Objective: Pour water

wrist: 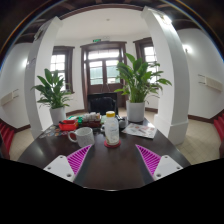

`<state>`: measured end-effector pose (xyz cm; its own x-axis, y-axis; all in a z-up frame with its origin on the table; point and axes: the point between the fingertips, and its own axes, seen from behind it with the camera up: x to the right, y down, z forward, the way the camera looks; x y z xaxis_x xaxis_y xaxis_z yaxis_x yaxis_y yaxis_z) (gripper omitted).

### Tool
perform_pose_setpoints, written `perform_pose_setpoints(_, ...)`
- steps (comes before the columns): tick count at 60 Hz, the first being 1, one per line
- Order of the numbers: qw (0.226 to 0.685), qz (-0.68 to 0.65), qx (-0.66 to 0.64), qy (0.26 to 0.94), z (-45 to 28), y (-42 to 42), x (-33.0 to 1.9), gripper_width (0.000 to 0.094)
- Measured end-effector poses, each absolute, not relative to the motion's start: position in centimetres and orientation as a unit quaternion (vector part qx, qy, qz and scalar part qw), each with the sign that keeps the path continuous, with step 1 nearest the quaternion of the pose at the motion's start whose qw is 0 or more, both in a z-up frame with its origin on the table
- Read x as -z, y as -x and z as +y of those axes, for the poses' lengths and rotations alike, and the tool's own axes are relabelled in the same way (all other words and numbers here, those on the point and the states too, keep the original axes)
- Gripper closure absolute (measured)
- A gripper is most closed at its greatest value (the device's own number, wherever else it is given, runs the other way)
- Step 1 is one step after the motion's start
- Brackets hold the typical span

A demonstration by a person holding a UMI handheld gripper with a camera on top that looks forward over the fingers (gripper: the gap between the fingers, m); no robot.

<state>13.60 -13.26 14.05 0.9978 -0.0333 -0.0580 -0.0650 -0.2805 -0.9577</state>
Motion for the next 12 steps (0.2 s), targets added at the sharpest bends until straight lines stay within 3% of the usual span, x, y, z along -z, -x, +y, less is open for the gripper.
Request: perform_pose_setpoints(12, 0.605, 0.013, -0.005, 0.796, -14.11, -12.46, -14.96, 0.0087)
